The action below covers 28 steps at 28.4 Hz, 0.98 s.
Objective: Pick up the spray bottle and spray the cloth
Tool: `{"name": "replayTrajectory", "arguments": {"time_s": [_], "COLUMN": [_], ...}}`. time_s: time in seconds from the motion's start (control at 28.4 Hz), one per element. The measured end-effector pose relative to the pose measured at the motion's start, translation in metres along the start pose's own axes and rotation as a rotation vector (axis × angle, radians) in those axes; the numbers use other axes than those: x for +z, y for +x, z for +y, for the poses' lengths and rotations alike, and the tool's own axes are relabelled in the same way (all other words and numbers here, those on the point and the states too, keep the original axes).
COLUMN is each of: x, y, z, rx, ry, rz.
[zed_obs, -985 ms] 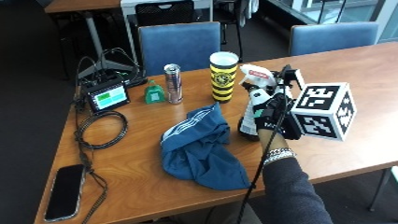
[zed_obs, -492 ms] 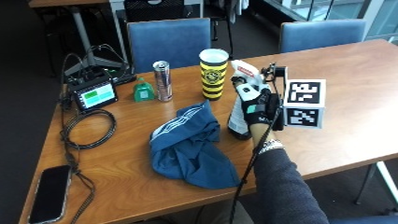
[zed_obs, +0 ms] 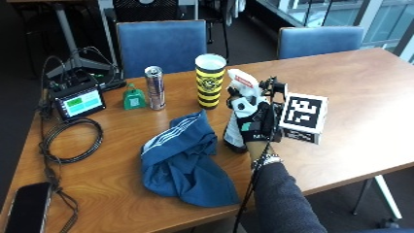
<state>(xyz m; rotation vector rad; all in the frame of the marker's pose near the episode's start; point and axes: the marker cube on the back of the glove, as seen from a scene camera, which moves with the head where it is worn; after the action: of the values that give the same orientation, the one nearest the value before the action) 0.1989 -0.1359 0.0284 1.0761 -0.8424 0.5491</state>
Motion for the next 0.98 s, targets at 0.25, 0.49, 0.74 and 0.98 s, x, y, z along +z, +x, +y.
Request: {"name": "replayTrajectory", "arguments": {"time_s": [0.25,0.49,0.74,0.98], "x": [0.002,-0.001,-0.012,-0.014], "y": [-0.008,0.003,0.017,-0.006], "z": [0.003,0.003,-0.004,-0.009], "rx": [-0.032,-0.002,0.013,-0.046], "ry": [0.031,0.017,-0.063,-0.288], "rz": [-0.025,-0.041,-0.082,-0.046]}}
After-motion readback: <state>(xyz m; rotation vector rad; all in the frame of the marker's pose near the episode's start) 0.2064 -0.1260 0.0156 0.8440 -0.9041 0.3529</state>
